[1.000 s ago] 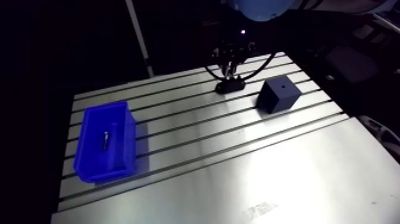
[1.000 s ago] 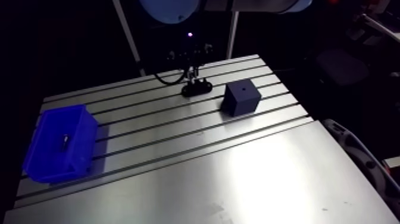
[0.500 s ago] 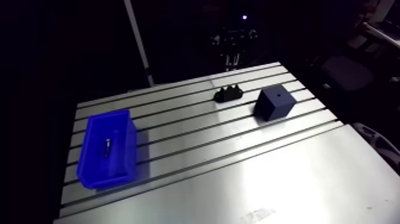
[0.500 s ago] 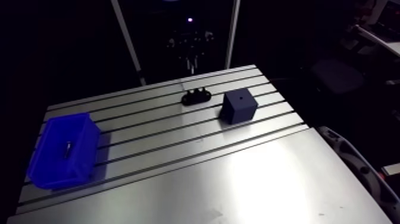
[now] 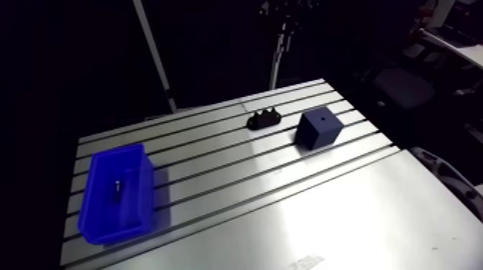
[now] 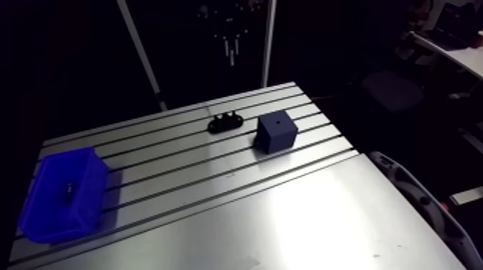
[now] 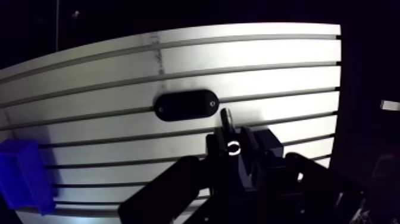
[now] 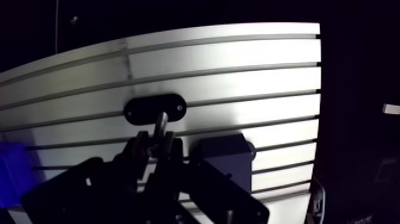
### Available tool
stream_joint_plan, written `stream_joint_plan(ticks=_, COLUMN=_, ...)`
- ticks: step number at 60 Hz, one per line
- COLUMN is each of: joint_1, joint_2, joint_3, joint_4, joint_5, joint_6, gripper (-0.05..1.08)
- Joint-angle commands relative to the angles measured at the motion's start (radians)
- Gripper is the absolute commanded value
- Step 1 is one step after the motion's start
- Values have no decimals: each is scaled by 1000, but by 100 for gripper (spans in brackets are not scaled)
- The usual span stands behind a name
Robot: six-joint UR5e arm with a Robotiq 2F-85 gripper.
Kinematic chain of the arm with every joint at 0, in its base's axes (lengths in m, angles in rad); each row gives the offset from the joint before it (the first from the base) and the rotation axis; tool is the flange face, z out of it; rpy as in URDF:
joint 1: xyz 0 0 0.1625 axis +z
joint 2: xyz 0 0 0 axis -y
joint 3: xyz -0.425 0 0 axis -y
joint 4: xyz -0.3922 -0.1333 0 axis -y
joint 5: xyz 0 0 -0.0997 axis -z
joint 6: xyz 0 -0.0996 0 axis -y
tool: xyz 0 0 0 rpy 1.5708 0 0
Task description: Pick up the M10 bolt and insert it into the hole until fully seated.
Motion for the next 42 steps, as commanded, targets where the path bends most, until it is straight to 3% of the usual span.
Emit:
stream_joint_plan(ticks=1, joint_1=-52, joint_2=5, joint_3=-187, joint_4=366, joint_5=8, joint_6=-15, gripper=108)
stream_joint_plan(ticks=12, joint_1=-92, joint_2=5, joint_3=-191, joint_4=394, joint_5=-2, joint_6=-26, gripper=108)
stream_joint_plan(ticks=25, joint_1=-99, joint_2=5, joint_3=-182, joint_4=418, joint_5=-5, joint_6=-39, gripper=108)
stream_joint_plan(ticks=42, joint_1=-89, joint_2=-26, joint_3=-101, joint_4=378, joint_5=-9, joint_6=-75, gripper=108)
